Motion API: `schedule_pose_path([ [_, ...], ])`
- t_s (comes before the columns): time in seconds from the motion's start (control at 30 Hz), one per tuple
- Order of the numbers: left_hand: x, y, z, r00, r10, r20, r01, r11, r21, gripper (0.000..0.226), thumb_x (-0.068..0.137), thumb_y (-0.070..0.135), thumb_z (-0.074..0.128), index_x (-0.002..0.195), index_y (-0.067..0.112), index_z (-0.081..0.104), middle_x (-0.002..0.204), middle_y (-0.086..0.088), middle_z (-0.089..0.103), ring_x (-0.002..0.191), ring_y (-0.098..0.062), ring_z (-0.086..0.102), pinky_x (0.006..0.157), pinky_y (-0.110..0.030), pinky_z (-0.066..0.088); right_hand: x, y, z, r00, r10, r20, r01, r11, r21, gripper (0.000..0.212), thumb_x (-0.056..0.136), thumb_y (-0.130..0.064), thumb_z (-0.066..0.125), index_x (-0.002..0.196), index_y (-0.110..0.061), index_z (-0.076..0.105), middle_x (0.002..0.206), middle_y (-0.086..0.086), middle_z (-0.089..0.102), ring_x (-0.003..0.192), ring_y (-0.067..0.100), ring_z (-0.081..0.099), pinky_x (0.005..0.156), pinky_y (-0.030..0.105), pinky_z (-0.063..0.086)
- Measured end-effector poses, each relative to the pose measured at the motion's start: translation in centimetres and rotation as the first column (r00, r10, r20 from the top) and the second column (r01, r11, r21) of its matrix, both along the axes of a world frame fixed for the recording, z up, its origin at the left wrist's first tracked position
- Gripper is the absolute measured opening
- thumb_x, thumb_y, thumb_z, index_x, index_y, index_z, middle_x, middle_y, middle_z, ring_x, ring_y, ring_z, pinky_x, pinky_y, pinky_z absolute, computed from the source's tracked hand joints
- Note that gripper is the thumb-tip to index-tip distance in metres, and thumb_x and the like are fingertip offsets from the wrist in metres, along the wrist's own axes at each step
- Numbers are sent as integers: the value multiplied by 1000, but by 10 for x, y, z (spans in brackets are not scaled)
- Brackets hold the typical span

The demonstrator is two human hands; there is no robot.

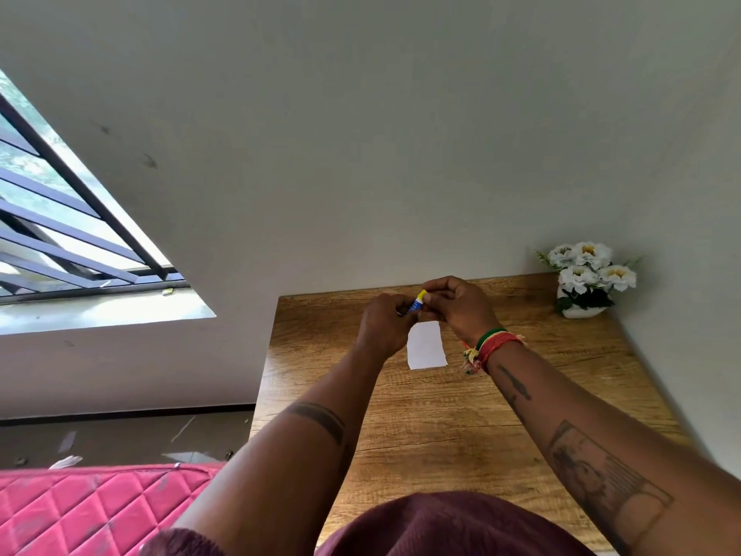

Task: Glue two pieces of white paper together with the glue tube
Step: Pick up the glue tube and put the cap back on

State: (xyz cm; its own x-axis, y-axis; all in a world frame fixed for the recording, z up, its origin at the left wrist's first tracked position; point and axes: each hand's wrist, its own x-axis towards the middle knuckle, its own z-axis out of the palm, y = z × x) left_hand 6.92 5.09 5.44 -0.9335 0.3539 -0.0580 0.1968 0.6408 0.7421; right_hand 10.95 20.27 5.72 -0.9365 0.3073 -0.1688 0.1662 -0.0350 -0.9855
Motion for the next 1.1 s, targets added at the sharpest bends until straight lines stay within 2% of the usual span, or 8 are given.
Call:
schedule_pose_path([
  [0.1,0,0,1,998,38,50,-41,997,60,29,95,34,71,120,19,76,106,0,78,99,-18,71,89,-39,57,0,-4,-2,999,52,-16,-48,976,211,27,96,-3,61,117,-17,70,109,6,72,100,25,71,82,35,61],
  [0.2,0,0,3,988,97,121,-114,983,141,24,97,34,70,115,20,77,100,2,78,94,-15,71,88,-40,58,2,-5,-5,980,200,0,-169,833,527,49,96,-8,58,140,-28,53,128,0,60,108,19,62,89,33,56],
  [0.3,0,-1,3,972,132,193,-178,953,245,22,96,29,71,115,19,79,104,4,79,95,-9,71,89,-35,57,4,-8,-10,945,325,39,-269,706,655,79,86,-9,71,151,-31,32,138,4,51,113,21,61,92,39,56],
  [0.37,0,-3,3,964,138,225,-200,940,277,24,95,27,73,116,18,78,103,5,78,92,-4,68,84,-29,54,5,-9,-13,946,323,30,-248,660,709,85,82,-13,78,151,-29,31,138,6,50,114,23,61,92,39,56],
  [0.63,0,-3,-2,944,134,300,-234,916,325,21,91,24,77,111,18,80,93,7,77,95,-9,71,85,-29,57,2,-12,-20,946,323,15,-213,588,781,80,80,-20,81,145,-25,33,138,6,49,108,25,63,85,39,58],
  [0.9,-8,3,-8,945,98,313,-181,952,248,15,93,22,76,106,21,81,89,8,76,90,-9,71,80,-32,60,-2,-6,-24,958,283,41,-209,594,777,68,78,-26,84,130,-20,41,119,2,57,89,18,61,68,33,54],
  [1.03,-12,12,-11,934,143,328,-234,938,257,16,91,20,77,107,21,80,96,5,78,91,-11,71,79,-30,58,-1,-1,-30,949,312,44,-266,719,642,94,86,-20,78,157,-33,17,133,-5,53,99,12,65,82,29,55],
  [1.1,-13,18,-12,929,144,340,-240,935,259,21,90,19,78,111,19,80,100,2,79,88,-10,69,72,-24,53,-1,2,-36,972,235,25,-209,807,552,77,92,-21,71,154,-31,27,125,-9,60,102,14,68,86,34,57],
])
